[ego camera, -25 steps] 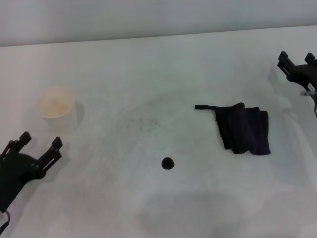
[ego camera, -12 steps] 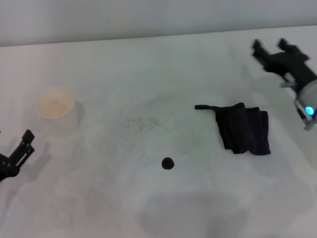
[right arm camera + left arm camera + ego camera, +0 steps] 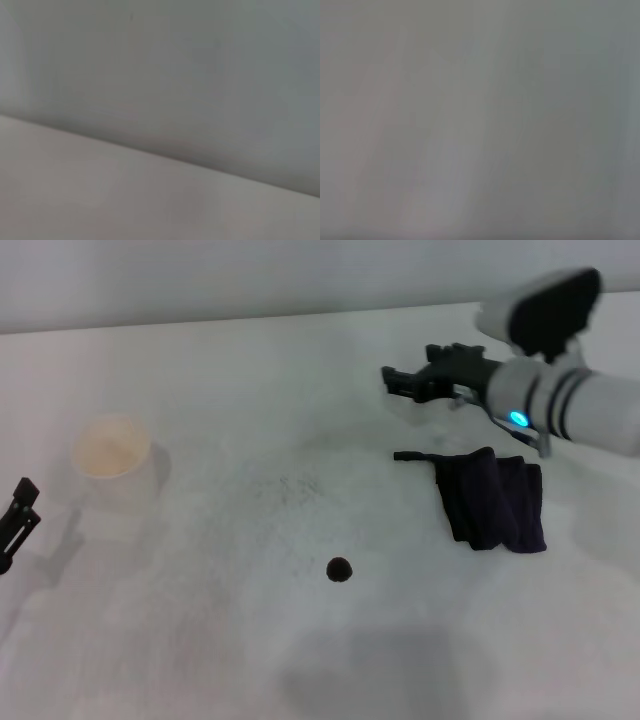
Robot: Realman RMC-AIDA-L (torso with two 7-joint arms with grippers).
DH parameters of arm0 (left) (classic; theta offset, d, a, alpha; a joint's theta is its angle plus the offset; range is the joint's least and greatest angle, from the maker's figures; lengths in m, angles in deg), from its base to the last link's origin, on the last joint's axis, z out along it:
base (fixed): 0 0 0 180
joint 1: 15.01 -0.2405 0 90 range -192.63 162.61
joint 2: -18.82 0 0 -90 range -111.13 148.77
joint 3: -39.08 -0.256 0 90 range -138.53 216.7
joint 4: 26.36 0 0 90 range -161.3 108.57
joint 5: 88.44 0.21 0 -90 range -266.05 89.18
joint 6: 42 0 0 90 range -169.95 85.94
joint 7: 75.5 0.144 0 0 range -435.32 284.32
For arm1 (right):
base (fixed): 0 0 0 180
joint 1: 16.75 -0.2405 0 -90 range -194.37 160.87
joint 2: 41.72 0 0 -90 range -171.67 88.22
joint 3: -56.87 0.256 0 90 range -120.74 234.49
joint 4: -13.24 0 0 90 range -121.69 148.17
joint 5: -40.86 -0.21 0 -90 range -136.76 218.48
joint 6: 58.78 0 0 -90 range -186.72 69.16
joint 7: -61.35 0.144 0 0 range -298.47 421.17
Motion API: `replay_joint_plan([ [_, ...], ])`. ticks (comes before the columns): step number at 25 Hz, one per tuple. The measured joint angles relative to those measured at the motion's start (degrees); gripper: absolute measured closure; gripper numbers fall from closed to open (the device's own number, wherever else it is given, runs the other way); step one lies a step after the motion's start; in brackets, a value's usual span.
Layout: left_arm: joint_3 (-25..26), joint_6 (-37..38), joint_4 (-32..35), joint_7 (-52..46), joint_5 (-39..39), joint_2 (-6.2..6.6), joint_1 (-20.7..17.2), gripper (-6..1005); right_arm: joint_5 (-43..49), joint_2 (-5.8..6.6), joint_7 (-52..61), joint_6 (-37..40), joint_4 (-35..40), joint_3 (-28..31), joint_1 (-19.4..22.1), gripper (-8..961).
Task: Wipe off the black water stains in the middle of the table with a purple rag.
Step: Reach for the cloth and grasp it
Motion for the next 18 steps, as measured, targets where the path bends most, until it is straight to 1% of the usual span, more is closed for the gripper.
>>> replay_joint_plan([
  [1, 0.0, 0.1, 0.1, 0.0, -0.1, 0.00, 0.0, 108, 3.9, 0.36, 3.8, 2.5, -1.5, 0.0, -0.9, 160],
  [2, 0.0, 0.3, 0.2, 0.0, -0.2, 0.00, 0.0, 108, 9.5, 1.07, 9.0, 5.8, -3.9, 0.0, -1.8, 160],
  [3, 0.0, 0.3, 0.3, 0.0, -0.2, 0.00, 0.0, 108, 11.6, 1.36, 10.8, 6.9, -4.8, 0.0, -2.1, 160],
  [5, 0.0, 0.3, 0.3, 0.0, -0.3, 0.00, 0.2, 108, 20.3, 2.46, 18.5, 10.8, -8.8, 0.0, -2.9, 160],
  [8, 0.0, 0.3, 0.3, 0.0, -0.4, 0.07, 0.4, 109, 31.2, 3.84, 27.7, 12.5, -12.8, 0.3, -3.4, 160],
  [11, 0.0, 0.3, 0.6, 0.0, -0.4, 0.16, 0.4, 109, 36.8, 5.45, 36.9, 9.7, -14.0, 0.4, -4.2, 160],
  [15, 0.0, 0.4, 1.4, 0.0, -0.4, 0.17, 0.4, 109, 44.0, 8.31, 49.9, 2.3, -12.6, 0.5, -5.7, 160],
  [18, 0.0, 0.4, 1.8, 0.0, -0.4, 0.17, 0.4, 109, 52.4, 10.23, 60.8, -1.2, -11.6, 0.6, -7.0, 161],
])
